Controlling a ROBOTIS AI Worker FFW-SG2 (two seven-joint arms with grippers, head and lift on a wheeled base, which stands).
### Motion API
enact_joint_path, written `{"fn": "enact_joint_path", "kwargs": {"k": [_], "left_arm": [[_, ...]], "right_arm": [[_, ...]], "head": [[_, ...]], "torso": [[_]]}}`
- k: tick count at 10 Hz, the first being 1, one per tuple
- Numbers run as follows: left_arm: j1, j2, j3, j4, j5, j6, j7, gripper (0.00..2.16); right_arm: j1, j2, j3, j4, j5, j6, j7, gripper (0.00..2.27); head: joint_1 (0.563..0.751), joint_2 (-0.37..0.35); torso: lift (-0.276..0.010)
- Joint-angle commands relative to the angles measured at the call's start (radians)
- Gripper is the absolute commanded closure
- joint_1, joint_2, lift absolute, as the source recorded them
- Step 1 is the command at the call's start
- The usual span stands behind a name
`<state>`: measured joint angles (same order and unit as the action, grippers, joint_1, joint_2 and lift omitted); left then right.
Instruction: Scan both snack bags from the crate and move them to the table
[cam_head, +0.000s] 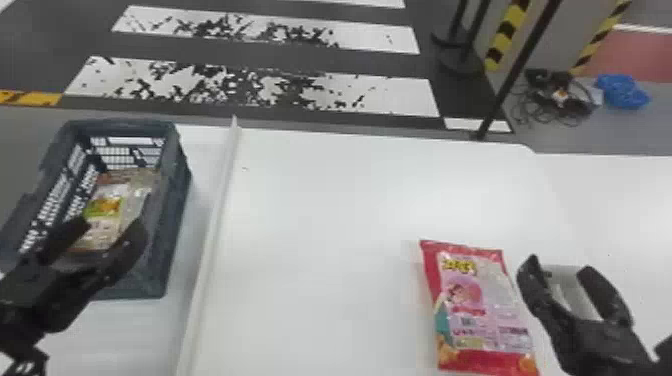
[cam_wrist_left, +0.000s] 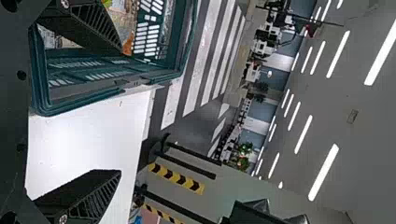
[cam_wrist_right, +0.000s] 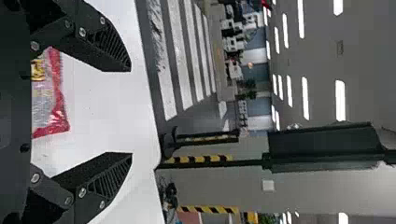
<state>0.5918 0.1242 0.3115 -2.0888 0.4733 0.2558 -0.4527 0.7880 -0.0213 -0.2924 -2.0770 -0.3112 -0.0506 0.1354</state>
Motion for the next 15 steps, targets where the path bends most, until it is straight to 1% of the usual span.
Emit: {"fn": "enact_joint_path", "kwargs": {"k": [1, 2, 3, 5, 7, 8, 10, 11, 12, 13, 14, 15], "left_arm": [[0.000, 0.000, 0.011, 0.007, 0.005, -0.011, 0.003, 0.07], [0.002, 0.000, 0.014, 0.009, 0.005, -0.008, 0.031, 0.07], [0.000, 0.000, 0.015, 0.009, 0.005, 0.001, 0.040, 0.07], [0.003, 0.000, 0.012, 0.021, 0.005, 0.007, 0.042, 0.07], [0.003, 0.000, 0.011, 0.047, 0.002, 0.001, 0.040, 0.07], [0.008, 0.000, 0.012, 0.047, -0.001, 0.001, 0.040, 0.07], [0.017, 0.000, 0.015, 0.033, -0.007, 0.004, 0.040, 0.07], [0.013, 0.006, -0.006, 0.035, -0.019, 0.007, 0.042, 0.07], [0.005, 0.012, -0.023, 0.033, -0.033, 0.014, 0.051, 0.07], [0.005, 0.017, -0.031, 0.029, -0.033, 0.017, 0.055, 0.07], [0.003, 0.017, -0.037, 0.021, -0.033, 0.017, 0.058, 0.07], [0.002, 0.017, -0.049, 0.006, -0.041, 0.017, 0.069, 0.07]], "right_arm": [[-0.029, -0.002, -0.093, 0.057, -0.011, 0.093, 0.081, 0.09], [-0.042, -0.006, -0.113, 0.092, -0.006, 0.096, 0.104, 0.10], [-0.061, -0.026, -0.125, 0.130, 0.012, 0.099, 0.108, 0.11], [-0.113, -0.077, -0.156, 0.224, 0.027, 0.121, 0.121, 0.12], [-0.190, -0.127, -0.186, 0.356, 0.037, 0.121, 0.190, 0.13], [-0.217, -0.161, -0.191, 0.408, 0.037, 0.121, 0.210, 0.13], [-0.277, -0.209, -0.218, 0.508, 0.029, 0.160, 0.276, 0.13], [-0.280, -0.221, -0.238, 0.546, 0.030, 0.160, 0.311, 0.13], [-0.294, -0.227, -0.258, 0.591, 0.034, 0.163, 0.357, 0.25], [-0.311, -0.244, -0.257, 0.618, 0.041, 0.197, 0.389, 0.76], [-0.319, -0.244, -0.254, 0.620, 0.055, 0.234, 0.392, 1.84], [-0.319, -0.244, -0.254, 0.618, 0.053, 0.240, 0.406, 2.22]], "head": [[0.695, -0.109], [0.695, -0.123], [0.695, -0.143], [0.695, -0.168], [0.695, -0.215], [0.695, -0.236], [0.695, -0.263], [0.695, -0.281], [0.695, -0.301], [0.695, -0.333], [0.695, -0.349], [0.695, -0.350]], "torso": [[-0.087], [-0.087], [-0.087], [-0.087], [-0.087], [-0.087], [-0.087], [-0.087], [-0.087], [-0.087], [-0.087], [-0.087]]}}
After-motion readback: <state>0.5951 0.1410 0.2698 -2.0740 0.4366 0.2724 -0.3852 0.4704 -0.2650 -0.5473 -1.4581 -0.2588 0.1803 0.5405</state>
